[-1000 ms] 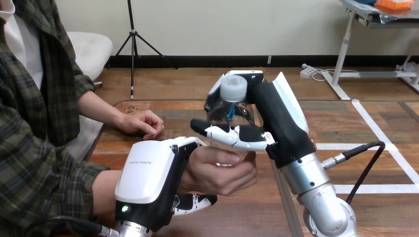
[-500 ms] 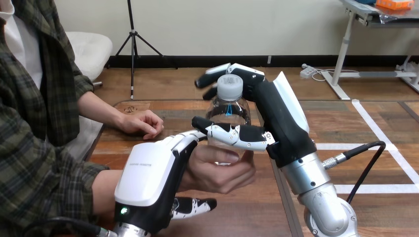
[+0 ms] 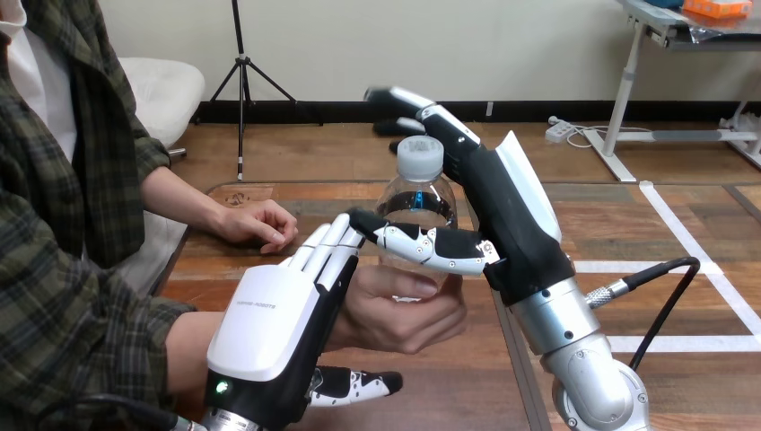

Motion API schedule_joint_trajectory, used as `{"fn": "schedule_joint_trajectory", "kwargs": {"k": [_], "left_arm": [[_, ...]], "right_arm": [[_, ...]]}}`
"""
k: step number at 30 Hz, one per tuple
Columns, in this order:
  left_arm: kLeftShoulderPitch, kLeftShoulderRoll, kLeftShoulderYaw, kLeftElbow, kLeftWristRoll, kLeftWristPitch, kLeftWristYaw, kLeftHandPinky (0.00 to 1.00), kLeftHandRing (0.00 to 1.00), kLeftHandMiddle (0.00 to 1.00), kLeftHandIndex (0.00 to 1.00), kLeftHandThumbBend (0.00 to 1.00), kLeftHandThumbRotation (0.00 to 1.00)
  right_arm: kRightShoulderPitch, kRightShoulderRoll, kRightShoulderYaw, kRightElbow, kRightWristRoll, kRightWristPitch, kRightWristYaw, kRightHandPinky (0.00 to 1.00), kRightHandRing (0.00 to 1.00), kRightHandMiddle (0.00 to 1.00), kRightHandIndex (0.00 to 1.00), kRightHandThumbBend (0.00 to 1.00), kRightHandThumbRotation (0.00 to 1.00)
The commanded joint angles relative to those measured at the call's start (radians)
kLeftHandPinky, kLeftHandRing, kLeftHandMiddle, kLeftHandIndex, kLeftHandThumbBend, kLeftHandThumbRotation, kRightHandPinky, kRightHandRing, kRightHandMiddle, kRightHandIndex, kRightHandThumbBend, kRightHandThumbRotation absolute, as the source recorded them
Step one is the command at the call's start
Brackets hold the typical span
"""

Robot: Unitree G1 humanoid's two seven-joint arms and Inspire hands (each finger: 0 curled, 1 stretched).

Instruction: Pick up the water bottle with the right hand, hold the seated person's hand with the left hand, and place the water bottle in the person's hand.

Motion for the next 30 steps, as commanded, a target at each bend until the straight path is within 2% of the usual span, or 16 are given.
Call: {"fn": "schedule_joint_trajectory", "kwargs": {"k": [1,18,27,30], "left_arm": [[-0.063,0.003,-0.021,0.001,-0.006,-0.035,-0.007,0.72,1.00,1.00,1.00,1.00,0.27],[-0.059,0.003,-0.021,0.016,-0.015,-0.070,0.010,0.74,1.00,1.00,1.00,1.00,0.35],[-0.056,0.001,-0.019,0.027,-0.027,-0.105,0.024,0.75,1.00,1.00,1.00,1.00,0.36],[-0.067,-0.003,-0.021,0.052,-0.039,-0.142,0.049,0.75,1.00,1.00,1.00,1.00,0.36]], "right_arm": [[-0.022,0.002,-0.020,-0.047,0.019,-0.024,-0.002,1.00,1.00,1.00,1.00,0.52,0.00],[-0.006,0.000,-0.019,-0.044,0.021,-0.027,0.000,1.00,1.00,1.00,1.00,0.49,0.00],[0.003,-0.002,-0.022,-0.062,0.020,-0.018,0.000,1.00,1.00,1.00,1.00,0.47,0.00],[0.009,0.000,-0.027,-0.069,0.029,-0.018,-0.001,1.00,1.00,1.00,1.00,0.45,0.00]]}}
